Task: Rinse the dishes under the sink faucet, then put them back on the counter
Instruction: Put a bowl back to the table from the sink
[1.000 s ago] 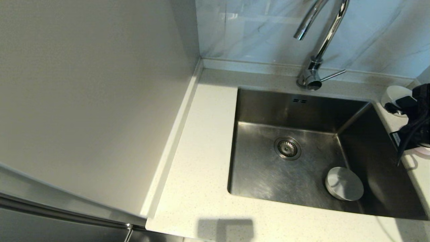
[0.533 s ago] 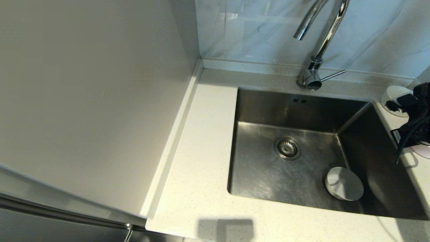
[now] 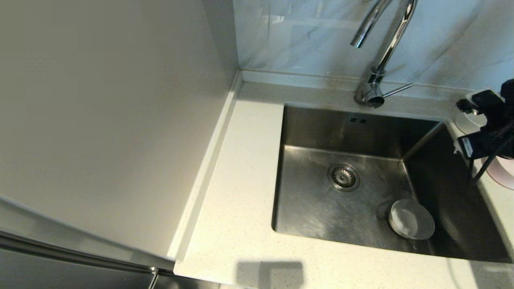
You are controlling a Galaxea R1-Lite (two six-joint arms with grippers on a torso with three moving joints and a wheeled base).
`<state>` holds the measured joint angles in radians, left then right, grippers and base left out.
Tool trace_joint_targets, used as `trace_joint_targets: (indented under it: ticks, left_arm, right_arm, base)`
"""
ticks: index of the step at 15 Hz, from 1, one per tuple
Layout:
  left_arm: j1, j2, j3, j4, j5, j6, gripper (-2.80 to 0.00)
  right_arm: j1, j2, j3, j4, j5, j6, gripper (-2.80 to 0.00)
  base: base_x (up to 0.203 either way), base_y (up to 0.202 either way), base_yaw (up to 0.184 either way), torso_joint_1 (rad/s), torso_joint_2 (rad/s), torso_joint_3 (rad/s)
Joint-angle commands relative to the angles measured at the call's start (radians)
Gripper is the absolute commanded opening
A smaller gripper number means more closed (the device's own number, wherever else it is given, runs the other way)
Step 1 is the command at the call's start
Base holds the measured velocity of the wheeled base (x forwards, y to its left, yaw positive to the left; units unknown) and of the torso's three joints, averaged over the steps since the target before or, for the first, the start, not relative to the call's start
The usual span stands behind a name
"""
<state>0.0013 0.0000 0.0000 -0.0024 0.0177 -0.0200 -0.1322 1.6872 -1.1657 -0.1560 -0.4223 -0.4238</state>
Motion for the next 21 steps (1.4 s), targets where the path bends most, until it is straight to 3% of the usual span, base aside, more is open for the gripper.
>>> trace_joint_targets:
  ticks: [1,3,6,12,14,16,19,21]
  left_arm:
    - [0.000,-0.003,0.000,-0.001,0.001,-0.001,-2.80]
    - [0.000,-0.003,0.000,-0.001,0.001,0.000,-2.80]
    - [0.000,-0.003,0.000,-0.001,-0.001,0.000,-2.80]
    - [0.000,-0.003,0.000,-0.001,0.001,0.000,-2.80]
    - [0.000,-0.003,0.000,-0.001,0.001,-0.001,-2.80]
    - [0.000,-0.003,0.000,-0.001,0.001,-0.001,-2.80]
    - [0.000,-0.003,0.000,-0.001,0.001,-0.001,-2.80]
    - [0.000,-0.003,0.000,-0.001,0.000,-0.001,-2.80]
  right_arm:
    - [0.103,-0.066,0.071,-0.053,0.004,0.002,0.00]
    - [0.166,-0.084,0.166,-0.132,0.002,0.000,0.00]
    - [0.192,-0.062,0.298,-0.168,-0.061,0.007,0.00]
    - [0.237,0.108,0.264,-0.115,-0.177,0.163,0.00]
    - [0.264,0.180,0.153,-0.039,-0.207,0.253,0.00]
    - [0.285,0.249,0.008,0.134,-0.224,0.369,0.00]
    - [0.318,0.381,-0.232,0.547,-0.232,0.673,0.00]
    - [0.327,0.462,-0.319,0.708,-0.225,0.836,0.00]
  base:
    - [0.000,0.000,0.000,0.000,0.00,0.000]
    - [0.000,0.000,0.000,0.000,0.00,0.000]
    - [0.000,0.000,0.000,0.000,0.00,0.000]
    - [0.000,0.000,0.000,0.000,0.00,0.000]
    - [0.000,0.000,0.000,0.000,0.00,0.000]
    - [0.000,0.000,0.000,0.000,0.00,0.000]
    - [0.000,0.000,0.000,0.000,0.00,0.000]
    - [0.000,0.000,0.000,0.000,0.00,0.000]
